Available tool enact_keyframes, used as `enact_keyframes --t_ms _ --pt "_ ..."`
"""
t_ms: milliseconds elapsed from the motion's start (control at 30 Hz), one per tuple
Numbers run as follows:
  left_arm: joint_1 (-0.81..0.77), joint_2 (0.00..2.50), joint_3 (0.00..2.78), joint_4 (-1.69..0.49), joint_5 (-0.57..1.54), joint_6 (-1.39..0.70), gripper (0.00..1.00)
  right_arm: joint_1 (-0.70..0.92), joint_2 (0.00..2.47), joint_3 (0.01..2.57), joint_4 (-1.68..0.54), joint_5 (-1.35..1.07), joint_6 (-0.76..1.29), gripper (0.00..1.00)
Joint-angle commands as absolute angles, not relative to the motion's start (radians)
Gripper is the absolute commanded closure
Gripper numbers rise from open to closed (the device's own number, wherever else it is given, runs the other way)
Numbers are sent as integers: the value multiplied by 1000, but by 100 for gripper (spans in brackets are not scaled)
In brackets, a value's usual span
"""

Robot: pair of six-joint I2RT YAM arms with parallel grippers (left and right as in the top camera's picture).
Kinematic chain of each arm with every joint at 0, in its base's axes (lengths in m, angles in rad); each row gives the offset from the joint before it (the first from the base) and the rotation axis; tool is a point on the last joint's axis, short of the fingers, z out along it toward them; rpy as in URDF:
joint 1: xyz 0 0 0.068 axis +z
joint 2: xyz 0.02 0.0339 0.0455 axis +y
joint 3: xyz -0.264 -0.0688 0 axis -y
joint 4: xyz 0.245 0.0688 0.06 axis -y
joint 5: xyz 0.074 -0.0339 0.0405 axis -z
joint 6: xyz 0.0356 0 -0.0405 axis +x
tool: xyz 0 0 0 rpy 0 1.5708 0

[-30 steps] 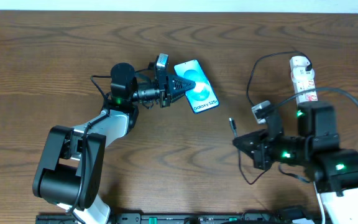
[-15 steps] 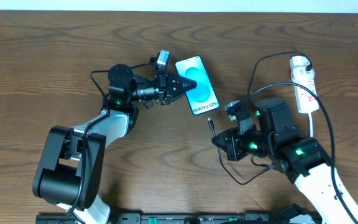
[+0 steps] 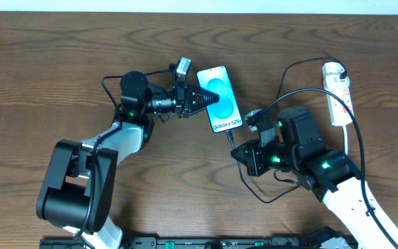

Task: Plug charger to phone and switch on socket
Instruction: 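Carry the plug with the right gripper to the phone's bottom port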

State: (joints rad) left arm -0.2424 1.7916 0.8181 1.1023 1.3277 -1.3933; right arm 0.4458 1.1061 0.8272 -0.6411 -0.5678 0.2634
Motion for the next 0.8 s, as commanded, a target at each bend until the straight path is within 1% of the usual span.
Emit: enact_keyframes --t_ms 0,200,500,767 --pt "-239 1784 847 1097 1290 -1365 93 490 1104 830 -640 -575 273 98" --pt "-239 1784 847 1090 1314 -1339 92 513 1104 830 -647 -508 277 99" --pt "-239 1784 847 1090 1335 -1282 92 513 1103 831 -649 -500 279 99" --pt "-239 1784 846 1089 1335 -1264 92 513 1072 833 -703 -495 299 98"
